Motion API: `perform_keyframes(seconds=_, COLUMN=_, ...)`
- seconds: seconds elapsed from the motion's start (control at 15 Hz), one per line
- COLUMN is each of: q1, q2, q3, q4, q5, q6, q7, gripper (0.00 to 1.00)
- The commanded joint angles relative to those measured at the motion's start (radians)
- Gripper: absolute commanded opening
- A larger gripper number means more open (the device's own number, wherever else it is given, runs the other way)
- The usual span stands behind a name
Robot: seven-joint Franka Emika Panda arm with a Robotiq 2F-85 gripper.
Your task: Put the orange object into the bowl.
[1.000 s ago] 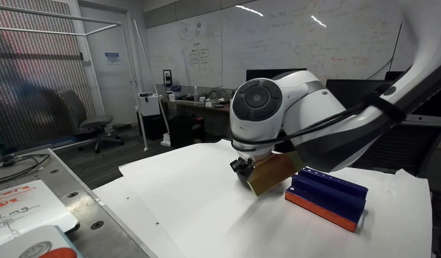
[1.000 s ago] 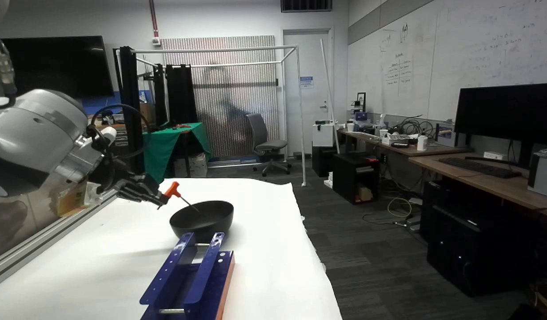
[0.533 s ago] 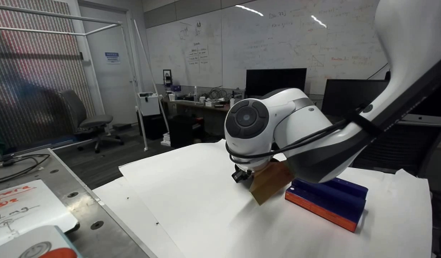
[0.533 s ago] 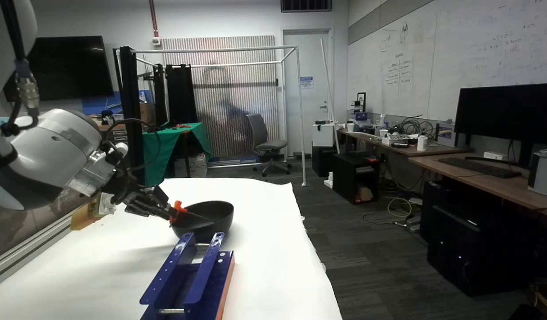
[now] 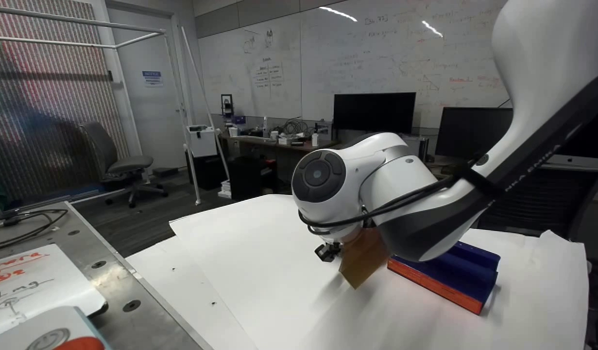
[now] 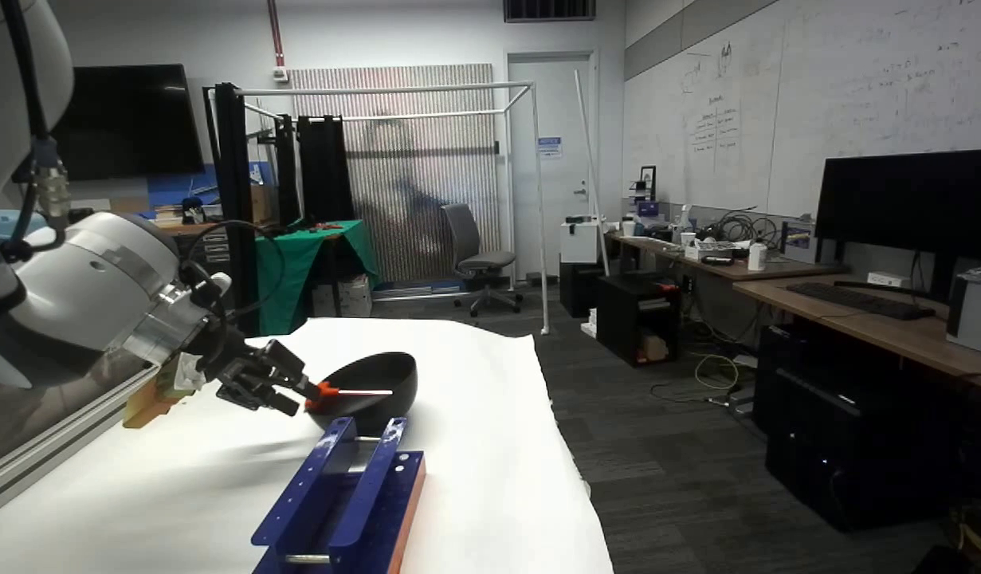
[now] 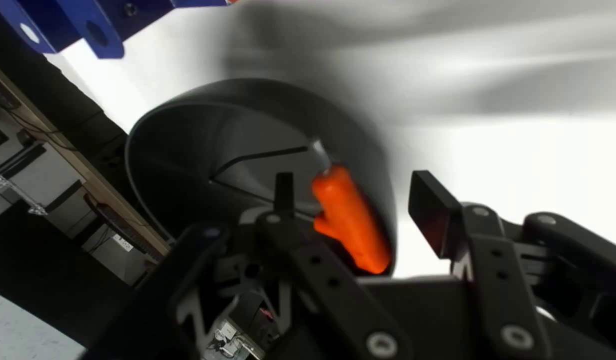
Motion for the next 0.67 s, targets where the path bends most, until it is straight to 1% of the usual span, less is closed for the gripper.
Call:
perform_keyframes(seconds=0.0, q1=0.006, q2=-0.027, q3=0.004, q4=0.028, q5=0.116, q6=-0.013, q7=-0.109, gripper=0.93)
perform_keyframes(seconds=0.07, q1=0.0, q2=-0.049, q3=0.012, q4=0.025, q5=0.17, q6=-0.011, q7=-0.147, gripper=1.0)
perform_keyframes(seconds=0.13, q1=-0.004, q2=-0.075, q3=0.019, q4=0.019, q5=0.229, q6=-0.009, q7=-0.187, gripper=1.0)
perform_keyframes(seconds=0.27, q1=-0.016, q2=-0.139, q3=0.037, q4=0.005, q5=0.389, q6=-0.016, q7=-0.302, gripper=1.0)
perform_keyframes(seconds=0.33, q1=-0.05, q2=-0.176, q3=0.078, q4=-0.004, q5=0.484, q6=-0.031, q7=-0.374, gripper=1.0)
perform_keyframes(seconds=0.47, q1=-0.066, q2=-0.242, q3=0.1, q4=-0.005, q5=0.658, q6=-0.081, q7=-0.513, gripper=1.0)
perform_keyframes(seconds=0.6, q1=-0.049, q2=-0.307, q3=0.077, q4=-0.005, q5=0.833, q6=-0.134, q7=-0.639, gripper=1.0)
